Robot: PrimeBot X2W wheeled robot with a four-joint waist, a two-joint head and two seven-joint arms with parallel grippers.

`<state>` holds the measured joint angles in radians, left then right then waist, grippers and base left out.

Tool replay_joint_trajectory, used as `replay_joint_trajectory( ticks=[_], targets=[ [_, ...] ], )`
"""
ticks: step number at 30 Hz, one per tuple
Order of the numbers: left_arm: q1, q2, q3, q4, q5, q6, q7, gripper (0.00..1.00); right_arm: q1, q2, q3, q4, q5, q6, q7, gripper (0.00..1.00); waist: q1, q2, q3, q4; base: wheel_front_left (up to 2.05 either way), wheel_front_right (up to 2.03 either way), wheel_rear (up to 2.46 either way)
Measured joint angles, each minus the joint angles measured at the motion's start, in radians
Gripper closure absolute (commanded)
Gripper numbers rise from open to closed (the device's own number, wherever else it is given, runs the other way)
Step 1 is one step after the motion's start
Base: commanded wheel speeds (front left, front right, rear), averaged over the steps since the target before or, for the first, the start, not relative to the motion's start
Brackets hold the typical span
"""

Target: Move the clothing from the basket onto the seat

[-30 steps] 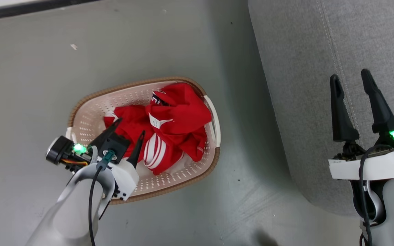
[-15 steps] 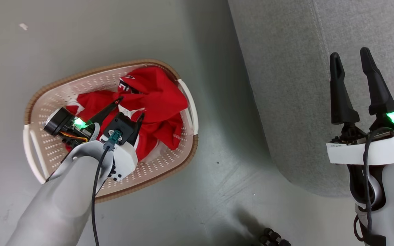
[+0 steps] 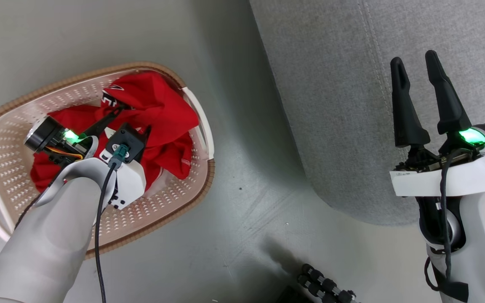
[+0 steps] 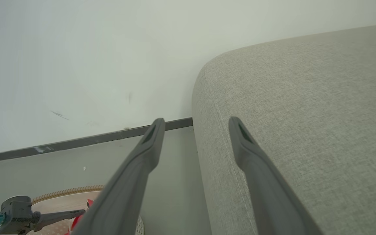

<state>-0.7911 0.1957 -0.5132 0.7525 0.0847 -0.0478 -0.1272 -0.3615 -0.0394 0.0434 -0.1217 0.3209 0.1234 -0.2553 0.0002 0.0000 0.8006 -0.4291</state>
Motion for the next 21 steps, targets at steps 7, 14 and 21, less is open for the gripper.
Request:
replay_joint_trajectory(
  ticks=[7, 14, 21],
  targets=[
    [-0.023, 0.018, -0.008, 0.020, 0.024, -0.007, 0.004, 0.00, -0.018, 0.001, 0.021, 0.005, 0.029, 0.000, 0.000, 0.00, 0.0000, 0.0000, 0.028, -0.040, 0.00, 0.00, 0.00],
    [-0.044, 0.031, -0.022, 0.040, 0.044, -0.009, 0.012, 0.00, -0.022, 0.001, 0.035, 0.008, 0.040, 0.000, 0.000, 0.00, -0.0001, 0.0000, 0.052, -0.068, 0.00, 0.00, 0.00],
    [-0.069, 0.028, -0.031, 0.057, 0.048, -0.014, 0.021, 0.26, -0.039, 0.001, 0.039, 0.011, 0.058, 0.000, 0.000, 0.00, 0.0000, 0.0000, 0.071, -0.083, 0.00, 0.00, 0.00]
  ],
)
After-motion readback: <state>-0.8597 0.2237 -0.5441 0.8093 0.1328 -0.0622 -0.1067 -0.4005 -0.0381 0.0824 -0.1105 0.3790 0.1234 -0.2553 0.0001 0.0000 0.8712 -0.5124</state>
